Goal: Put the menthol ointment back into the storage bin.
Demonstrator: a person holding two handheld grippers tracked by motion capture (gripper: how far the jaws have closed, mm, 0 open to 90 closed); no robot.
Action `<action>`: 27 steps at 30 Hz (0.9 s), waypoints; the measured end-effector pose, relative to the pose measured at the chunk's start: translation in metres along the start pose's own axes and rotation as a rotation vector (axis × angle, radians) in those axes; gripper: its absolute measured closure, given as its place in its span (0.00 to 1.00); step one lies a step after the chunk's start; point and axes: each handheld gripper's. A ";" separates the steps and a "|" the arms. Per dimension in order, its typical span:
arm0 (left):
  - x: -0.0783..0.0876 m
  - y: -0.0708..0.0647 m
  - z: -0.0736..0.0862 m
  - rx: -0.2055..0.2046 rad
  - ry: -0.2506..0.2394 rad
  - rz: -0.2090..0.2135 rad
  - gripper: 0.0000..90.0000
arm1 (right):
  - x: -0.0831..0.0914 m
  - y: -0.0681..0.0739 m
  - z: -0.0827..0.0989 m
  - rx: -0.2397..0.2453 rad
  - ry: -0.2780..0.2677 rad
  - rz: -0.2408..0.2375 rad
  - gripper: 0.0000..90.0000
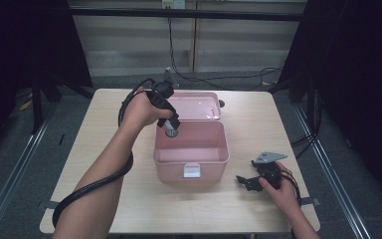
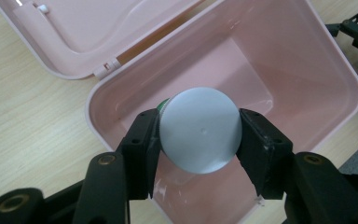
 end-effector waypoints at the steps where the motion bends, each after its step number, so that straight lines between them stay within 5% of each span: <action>1: -0.002 0.000 0.000 0.001 -0.001 0.001 0.56 | 0.000 0.000 0.000 0.002 0.001 0.001 0.13; 27: -0.041 0.003 0.001 0.033 0.014 -0.026 0.56 | 0.000 0.000 0.000 0.001 0.001 0.001 0.13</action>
Point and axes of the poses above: each handheld gripper's, and its own axes: x roughly backward along the jaws, z roughly out of its underside, y roughly to its left, and after that the axes turned 11 degrees about -y, right-handed
